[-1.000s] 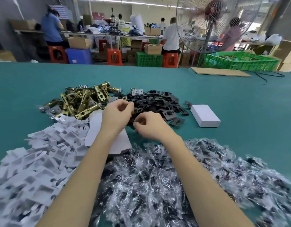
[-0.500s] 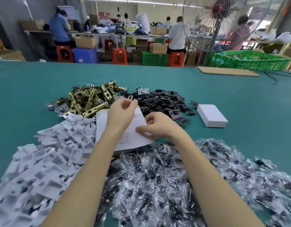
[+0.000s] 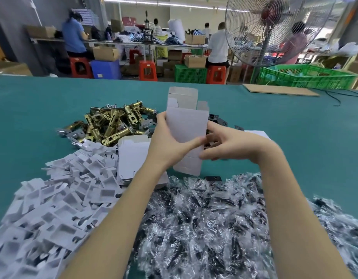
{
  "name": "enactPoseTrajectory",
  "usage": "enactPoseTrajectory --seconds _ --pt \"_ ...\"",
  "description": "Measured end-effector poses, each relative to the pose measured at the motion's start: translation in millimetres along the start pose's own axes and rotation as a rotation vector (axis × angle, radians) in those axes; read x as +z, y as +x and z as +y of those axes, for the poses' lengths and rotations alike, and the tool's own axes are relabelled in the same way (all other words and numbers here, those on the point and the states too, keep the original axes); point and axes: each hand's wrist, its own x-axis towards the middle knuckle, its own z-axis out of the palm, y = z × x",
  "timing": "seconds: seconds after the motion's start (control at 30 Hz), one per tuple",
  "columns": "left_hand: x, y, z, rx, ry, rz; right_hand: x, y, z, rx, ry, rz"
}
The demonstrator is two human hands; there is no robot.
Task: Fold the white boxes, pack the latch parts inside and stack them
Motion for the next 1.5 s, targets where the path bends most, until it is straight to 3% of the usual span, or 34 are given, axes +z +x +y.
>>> enactPoseTrajectory --seconds 0.13,0.27,0.57,0.77,1.27,1.4,1.5 --pt "7 -5 -2 -0.004 0.02 -0.053 -14 -10 -11 -0.091 0.073 0.298" --pt "11 -8 2 0.036 0.076 -0.091 -10 -8 -15 -0.091 -0.144 0.483" --pt "11 -9 0 -0.015 0.066 0.032 2 -4 -35 -0.27 -0.142 0.457" --pt "13 -12 6 0.055 0.09 0.041 5 2 -34 -0.12 -0.324 0.526" --pt "13 -12 12 0.119 0.115 0.01 10 5 -36 -0.066 -0.617 0.673" --pt "10 -12 12 0.139 0.061 -0.033 7 6 -27 -0.006 -0.534 0.587" --pt "4 -11 10 0.124 -0.037 -0.077 1 3 -22 -0.09 -0.359 0.553"
